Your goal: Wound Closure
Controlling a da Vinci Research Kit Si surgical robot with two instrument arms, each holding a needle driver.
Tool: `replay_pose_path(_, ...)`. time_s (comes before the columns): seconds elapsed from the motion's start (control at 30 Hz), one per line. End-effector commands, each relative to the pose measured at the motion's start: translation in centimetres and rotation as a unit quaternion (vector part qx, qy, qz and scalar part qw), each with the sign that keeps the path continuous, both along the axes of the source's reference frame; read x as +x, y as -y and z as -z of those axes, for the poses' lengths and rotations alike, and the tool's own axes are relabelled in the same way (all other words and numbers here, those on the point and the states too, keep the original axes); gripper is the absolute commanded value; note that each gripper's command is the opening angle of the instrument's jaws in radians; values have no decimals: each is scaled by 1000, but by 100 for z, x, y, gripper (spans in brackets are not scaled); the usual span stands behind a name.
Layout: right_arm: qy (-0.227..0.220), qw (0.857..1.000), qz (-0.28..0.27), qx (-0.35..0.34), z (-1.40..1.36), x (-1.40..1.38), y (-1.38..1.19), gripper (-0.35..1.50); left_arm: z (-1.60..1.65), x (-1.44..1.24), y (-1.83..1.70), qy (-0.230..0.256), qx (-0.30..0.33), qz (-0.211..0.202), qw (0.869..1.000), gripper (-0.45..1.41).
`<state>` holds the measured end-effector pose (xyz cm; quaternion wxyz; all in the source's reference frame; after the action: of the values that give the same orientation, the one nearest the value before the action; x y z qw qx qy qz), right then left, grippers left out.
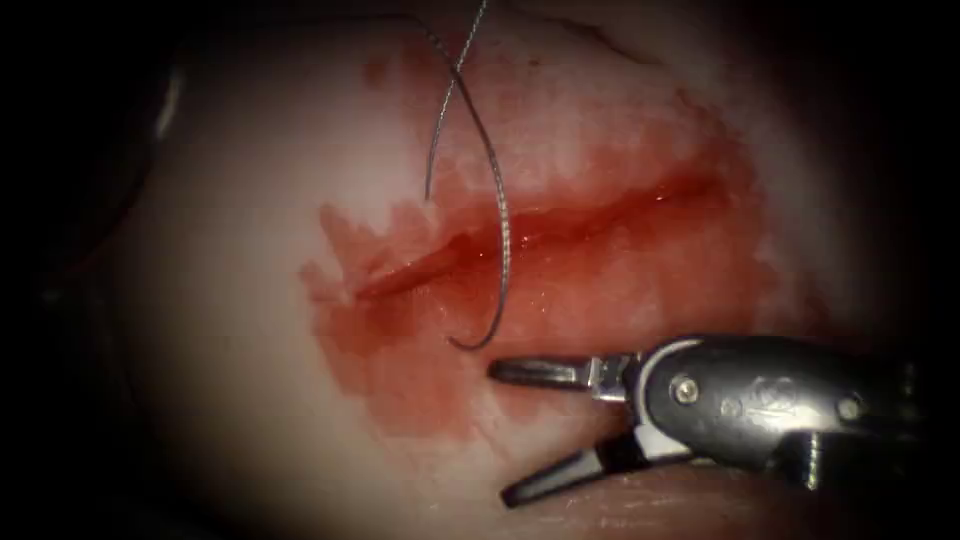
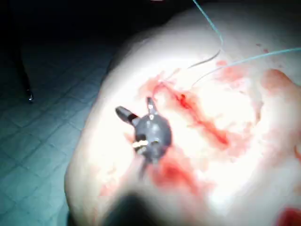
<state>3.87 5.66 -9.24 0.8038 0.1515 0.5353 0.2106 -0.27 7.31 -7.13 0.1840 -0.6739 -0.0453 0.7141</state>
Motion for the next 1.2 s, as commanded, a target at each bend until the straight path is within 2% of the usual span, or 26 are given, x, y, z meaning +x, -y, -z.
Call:
replay_pose_path(0.03, 4, 1000, -7, 2, -15, 3, -4, 116, -4, -6, -4, 1, -2, 0, 1000, -35)
replay_pose_path(0.27, -3, 999, -34, 6, -17, 8, -14, 104, -8, -17, -1, 6, -5, -3, 1000, -35)
replay_pose_path(0.37, -19, 999, -43, 6, -23, 37, -22, 86, -17, -36, 5, 10, -13, -4, 1000, -35)
replay_pose_path(0.47, -21, 999, -42, 6, -25, 50, -20, 78, -19, -39, 6, 12, -14, -5, 1000, -35)
replay_pose_path(0.5, -23, 999, -40, 6, -25, 53, -18, 42, -20, -40, 7, 12, -14, -5, 1000, -35)
replay_pose_path(0.53, -25, 999, -39, 6, -25, 53, -17, -22, -20, -40, 7, 13, -15, -6, 1000, -35)
replay_pose_path(0.57, -27, 999, -40, 4, -26, 52, -15, -35, -20, -41, 7, 14, -12, -6, 1000, -35)
replay_pose_path(0.7, -15, 999, -26, 12, -36, 39, -11, -35, -21, -43, 8, 15, -13, -7, 1000, -35)
replay_pose_path(0.8, -15, 999, -22, 36, -33, 28, -5, -35, -22, -47, 10, 20, -9, -10, 1000, -35)
replay_pose_path(0.93, -20, 998, -7, 59, -12, 14, 22, -35, -26, -62, 16, 31, -8, -19, 999, -35)
replay_pose_path(1.07, -24, 998, 15, 64, 26, 1, 60, -35, -29, -72, 22, 35, -8, -31, 999, -35)
replay_pose_path(1.2, -30, 997, 26, 71, 60, -3, 80, -35, -27, -75, 24, 35, -8, -39, 999, -35)
